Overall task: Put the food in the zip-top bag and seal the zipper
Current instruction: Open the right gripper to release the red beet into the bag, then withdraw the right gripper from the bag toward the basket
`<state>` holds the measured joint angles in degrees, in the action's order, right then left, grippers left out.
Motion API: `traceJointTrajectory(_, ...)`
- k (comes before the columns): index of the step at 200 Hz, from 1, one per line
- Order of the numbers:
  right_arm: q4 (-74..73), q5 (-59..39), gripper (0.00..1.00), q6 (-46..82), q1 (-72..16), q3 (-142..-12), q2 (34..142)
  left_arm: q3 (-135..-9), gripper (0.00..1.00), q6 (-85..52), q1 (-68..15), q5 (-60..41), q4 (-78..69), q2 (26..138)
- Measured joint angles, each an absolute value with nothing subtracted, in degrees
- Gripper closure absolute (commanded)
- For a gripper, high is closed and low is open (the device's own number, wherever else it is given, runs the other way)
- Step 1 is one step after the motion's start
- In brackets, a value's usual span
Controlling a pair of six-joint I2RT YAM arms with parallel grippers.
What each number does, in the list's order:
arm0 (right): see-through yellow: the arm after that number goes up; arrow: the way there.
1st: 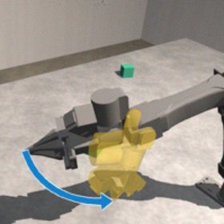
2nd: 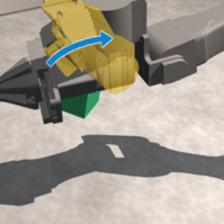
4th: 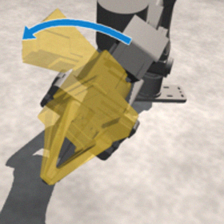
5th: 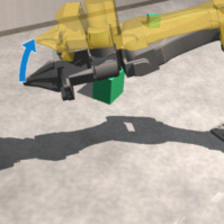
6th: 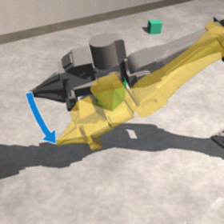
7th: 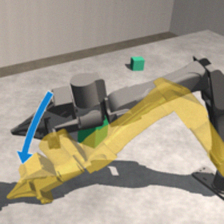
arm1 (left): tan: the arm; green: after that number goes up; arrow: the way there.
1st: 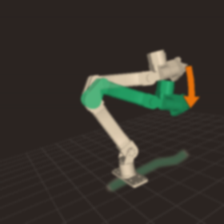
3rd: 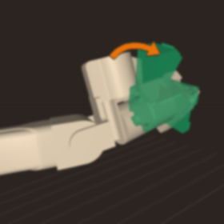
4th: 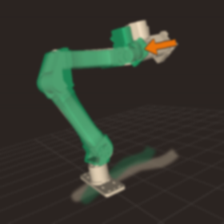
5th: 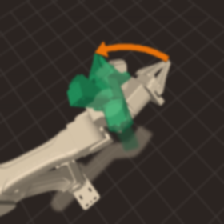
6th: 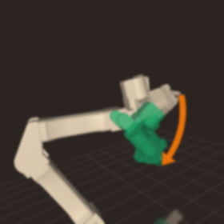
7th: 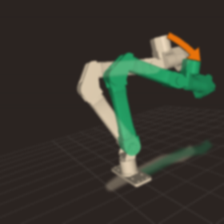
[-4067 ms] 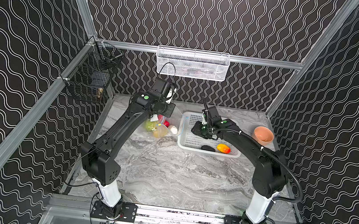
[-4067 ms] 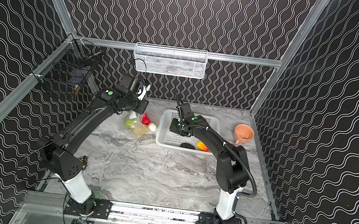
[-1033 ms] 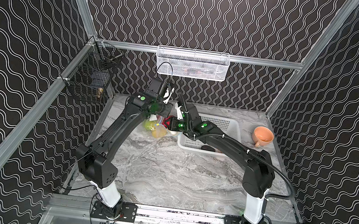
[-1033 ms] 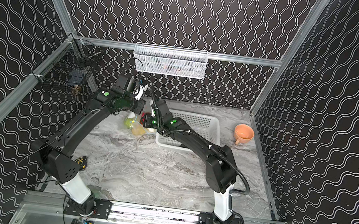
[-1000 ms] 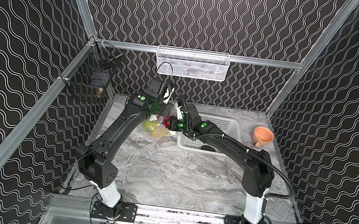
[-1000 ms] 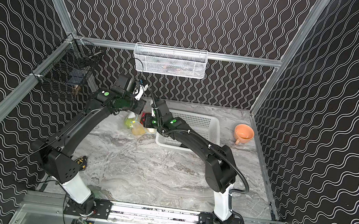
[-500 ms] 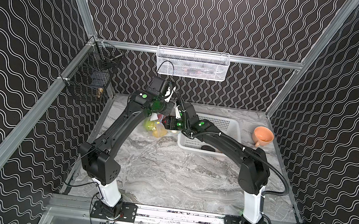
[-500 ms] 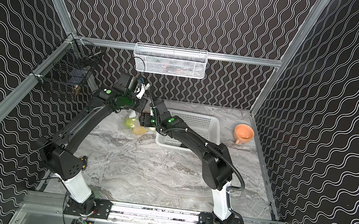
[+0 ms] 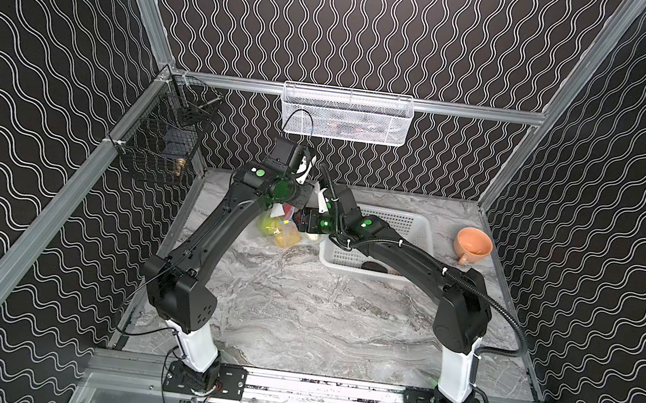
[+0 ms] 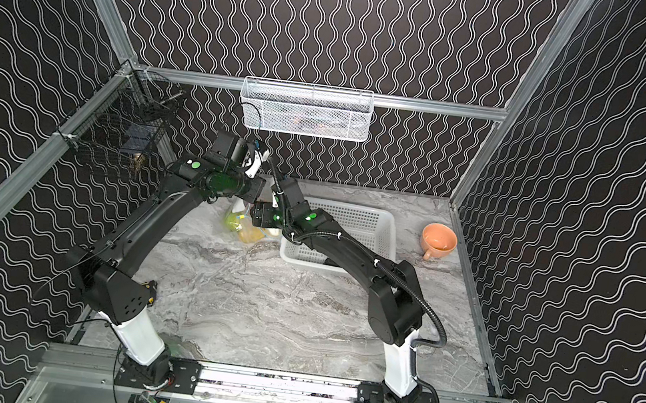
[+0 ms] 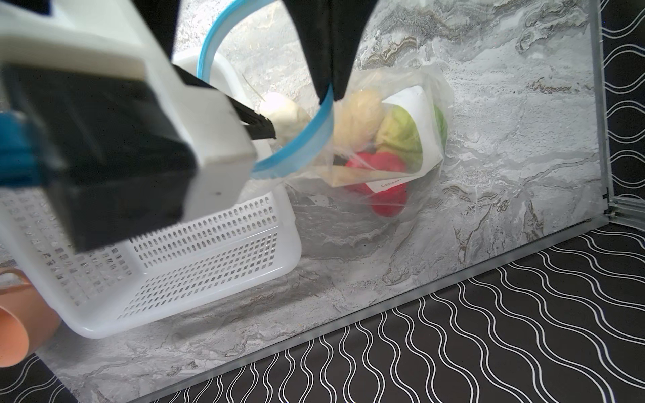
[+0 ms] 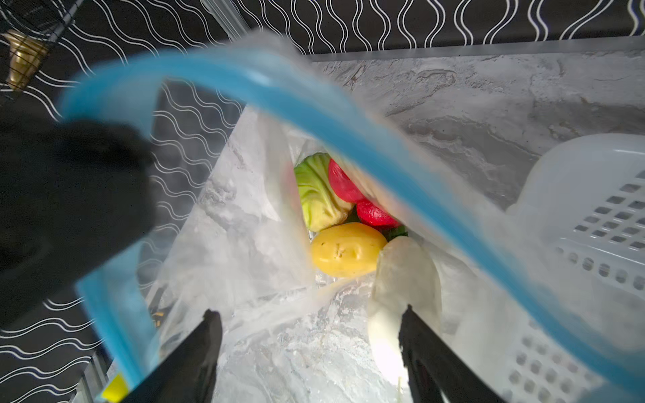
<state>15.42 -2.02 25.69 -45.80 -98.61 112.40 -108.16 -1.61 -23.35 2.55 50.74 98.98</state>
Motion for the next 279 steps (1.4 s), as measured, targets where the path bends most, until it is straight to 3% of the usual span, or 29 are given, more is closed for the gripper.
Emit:
traceJointTrajectory(151,8.45,1.43,0.22,25.5,-45.78,-81.56,96.88,-108.42,1.0,-1.61,-23.35,2.7,50.87,99.59)
traceJointTrajectory(279,14.22,8.86,0.17,23.31,-45.08,-84.38,94.74,-106.43,1.0,-1.61,-23.35,2.68,50.7,97.17)
